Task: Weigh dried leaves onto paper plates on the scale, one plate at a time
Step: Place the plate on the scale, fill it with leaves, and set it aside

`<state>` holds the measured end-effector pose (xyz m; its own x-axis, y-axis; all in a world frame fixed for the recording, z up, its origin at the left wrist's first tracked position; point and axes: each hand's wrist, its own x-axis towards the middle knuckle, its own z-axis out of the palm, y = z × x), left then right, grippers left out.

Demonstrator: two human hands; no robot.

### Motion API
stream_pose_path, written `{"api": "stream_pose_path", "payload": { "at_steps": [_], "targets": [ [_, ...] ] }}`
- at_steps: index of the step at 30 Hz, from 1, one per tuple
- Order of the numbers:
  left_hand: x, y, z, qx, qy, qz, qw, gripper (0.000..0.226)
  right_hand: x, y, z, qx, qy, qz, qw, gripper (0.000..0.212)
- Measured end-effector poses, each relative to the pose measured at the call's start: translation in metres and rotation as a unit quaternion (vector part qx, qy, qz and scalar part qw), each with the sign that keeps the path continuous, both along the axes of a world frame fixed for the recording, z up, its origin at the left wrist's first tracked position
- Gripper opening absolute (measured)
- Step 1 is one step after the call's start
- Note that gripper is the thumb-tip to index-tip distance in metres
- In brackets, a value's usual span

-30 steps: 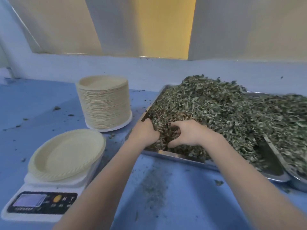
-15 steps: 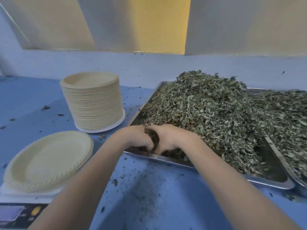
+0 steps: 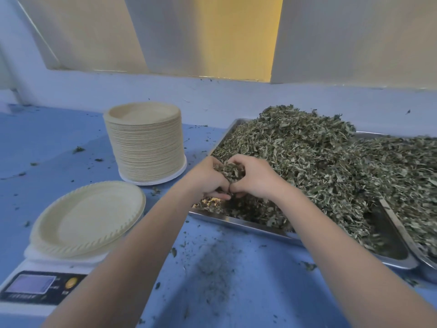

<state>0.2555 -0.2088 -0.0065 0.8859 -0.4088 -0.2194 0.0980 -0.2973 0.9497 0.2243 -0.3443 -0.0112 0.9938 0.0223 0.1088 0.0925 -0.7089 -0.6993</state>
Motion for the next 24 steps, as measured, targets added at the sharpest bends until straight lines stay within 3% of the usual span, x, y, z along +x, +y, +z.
{"api": "stream_pose_path", "payload": {
  "at_steps": [9,15,20,22,24],
  "targets": [
    [-0.019,0.09,0.058,0.018,-0.06,0.071,0.995,0.043,0.002,0.084,0.053,-0.026,-0.065,0.088,0.994,0.038],
    [-0.034,0.181,0.061,0.077,-0.05,0.13,0.987,0.032,0.01,0.174,0.045,0.042,-0.019,0.183,0.982,0.035],
    [-0.039,0.217,0.049,0.167,-0.015,0.11,0.98,0.056,0.024,0.195,0.034,-0.112,0.077,0.215,0.967,0.063],
    [-0.036,0.226,0.05,0.196,-0.038,0.117,0.973,0.06,0.027,0.19,0.034,-0.096,0.105,0.222,0.965,0.07],
    [-0.033,0.232,0.051,0.194,-0.067,0.127,0.97,0.054,0.027,0.187,0.036,-0.092,0.074,0.205,0.972,0.064]
  ]
}}
